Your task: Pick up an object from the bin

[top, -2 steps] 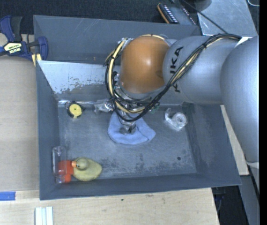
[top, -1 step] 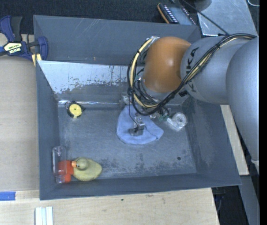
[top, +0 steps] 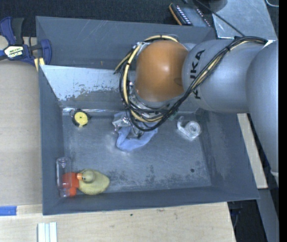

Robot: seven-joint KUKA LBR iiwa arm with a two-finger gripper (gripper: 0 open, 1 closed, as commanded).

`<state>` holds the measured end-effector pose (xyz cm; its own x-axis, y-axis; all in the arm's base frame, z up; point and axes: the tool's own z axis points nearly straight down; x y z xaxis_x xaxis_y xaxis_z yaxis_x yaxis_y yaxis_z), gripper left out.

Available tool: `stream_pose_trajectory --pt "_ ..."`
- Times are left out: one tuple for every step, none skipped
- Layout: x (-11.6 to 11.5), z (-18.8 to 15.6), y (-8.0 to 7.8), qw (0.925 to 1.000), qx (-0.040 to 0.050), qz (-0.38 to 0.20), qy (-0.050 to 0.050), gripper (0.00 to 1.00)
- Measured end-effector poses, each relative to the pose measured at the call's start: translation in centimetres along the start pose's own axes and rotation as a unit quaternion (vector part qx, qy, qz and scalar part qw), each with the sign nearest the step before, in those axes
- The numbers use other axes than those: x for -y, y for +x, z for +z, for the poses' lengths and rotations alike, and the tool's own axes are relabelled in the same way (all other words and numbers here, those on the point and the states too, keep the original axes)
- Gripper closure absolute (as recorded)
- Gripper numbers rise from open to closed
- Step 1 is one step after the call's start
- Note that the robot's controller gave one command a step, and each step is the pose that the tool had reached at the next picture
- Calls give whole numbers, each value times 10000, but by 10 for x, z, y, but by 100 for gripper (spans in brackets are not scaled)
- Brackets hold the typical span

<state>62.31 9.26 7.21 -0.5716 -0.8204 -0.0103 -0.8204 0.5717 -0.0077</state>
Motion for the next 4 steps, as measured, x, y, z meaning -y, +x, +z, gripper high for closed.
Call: stream_pose_trajectory --pt "-4 0 -5 9981 2 -615 -2 100" --pt "-8 -2 -8 9928 0 -1196 -17 100" --pt "-8 -15 -6 9884 -7 -1519 -37 100" --pt "-6 -28 -7 9887 2 -1498 -19 100"
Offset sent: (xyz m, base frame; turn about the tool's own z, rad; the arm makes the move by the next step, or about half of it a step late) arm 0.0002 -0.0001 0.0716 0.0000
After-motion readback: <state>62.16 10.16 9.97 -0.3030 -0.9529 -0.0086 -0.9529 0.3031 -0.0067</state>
